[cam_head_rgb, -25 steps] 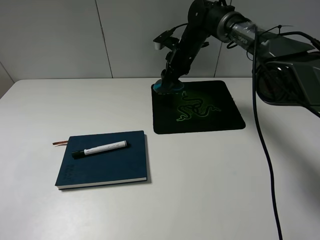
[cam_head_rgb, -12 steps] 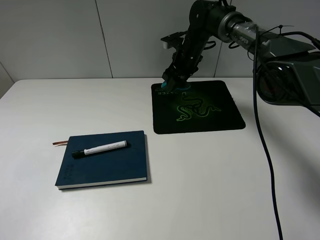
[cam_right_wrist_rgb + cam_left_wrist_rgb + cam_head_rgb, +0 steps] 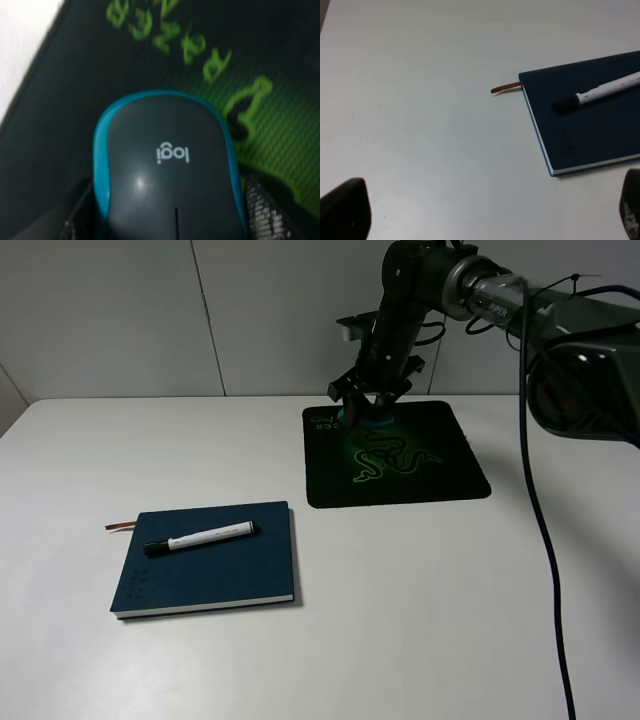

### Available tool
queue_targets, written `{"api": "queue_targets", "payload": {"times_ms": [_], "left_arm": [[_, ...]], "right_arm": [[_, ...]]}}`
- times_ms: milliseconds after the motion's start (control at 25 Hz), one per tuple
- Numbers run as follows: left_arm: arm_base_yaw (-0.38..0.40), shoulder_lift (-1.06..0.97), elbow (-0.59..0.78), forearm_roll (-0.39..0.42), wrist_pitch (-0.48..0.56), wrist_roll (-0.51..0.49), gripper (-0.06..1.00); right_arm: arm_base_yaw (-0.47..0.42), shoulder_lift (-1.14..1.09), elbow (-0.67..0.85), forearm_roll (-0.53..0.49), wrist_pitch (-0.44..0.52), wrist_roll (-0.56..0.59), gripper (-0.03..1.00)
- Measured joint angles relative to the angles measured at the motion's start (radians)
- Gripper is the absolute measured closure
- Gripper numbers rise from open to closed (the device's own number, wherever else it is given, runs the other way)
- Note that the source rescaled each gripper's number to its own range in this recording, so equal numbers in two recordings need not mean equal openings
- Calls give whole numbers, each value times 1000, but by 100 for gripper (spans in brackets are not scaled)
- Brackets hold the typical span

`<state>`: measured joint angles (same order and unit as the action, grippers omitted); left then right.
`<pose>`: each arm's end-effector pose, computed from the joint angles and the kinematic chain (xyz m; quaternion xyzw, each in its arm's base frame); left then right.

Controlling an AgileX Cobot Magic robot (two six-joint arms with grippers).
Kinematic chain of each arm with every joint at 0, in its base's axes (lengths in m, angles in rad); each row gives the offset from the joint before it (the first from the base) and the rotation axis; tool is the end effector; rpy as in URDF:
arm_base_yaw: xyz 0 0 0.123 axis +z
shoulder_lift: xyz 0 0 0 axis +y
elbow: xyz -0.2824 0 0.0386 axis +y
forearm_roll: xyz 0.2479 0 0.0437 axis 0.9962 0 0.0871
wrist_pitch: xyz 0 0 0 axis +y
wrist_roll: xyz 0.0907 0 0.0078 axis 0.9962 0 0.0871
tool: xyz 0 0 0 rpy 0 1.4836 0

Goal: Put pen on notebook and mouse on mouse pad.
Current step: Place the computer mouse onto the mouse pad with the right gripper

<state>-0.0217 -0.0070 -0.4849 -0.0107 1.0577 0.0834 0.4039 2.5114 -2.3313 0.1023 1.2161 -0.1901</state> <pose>-0.0041 -0.0008 0.2732 0.0451 0.8534 0.0107 0.5193 0.4803 0.2148 0.1693 -0.2789 0.9501 0.0635 0.1243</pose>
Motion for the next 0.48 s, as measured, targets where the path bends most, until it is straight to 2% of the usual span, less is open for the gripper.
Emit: {"api": "queue_targets", "payload": {"times_ms": [120,480], "left_arm": [[0,0,0,0,0,0,-6],[0,0,0,0,0,0,-6]], "right_arm": [[0,-45,71,-20,1,3,97],[0,-72,162,-46,-2,3,97]]}}
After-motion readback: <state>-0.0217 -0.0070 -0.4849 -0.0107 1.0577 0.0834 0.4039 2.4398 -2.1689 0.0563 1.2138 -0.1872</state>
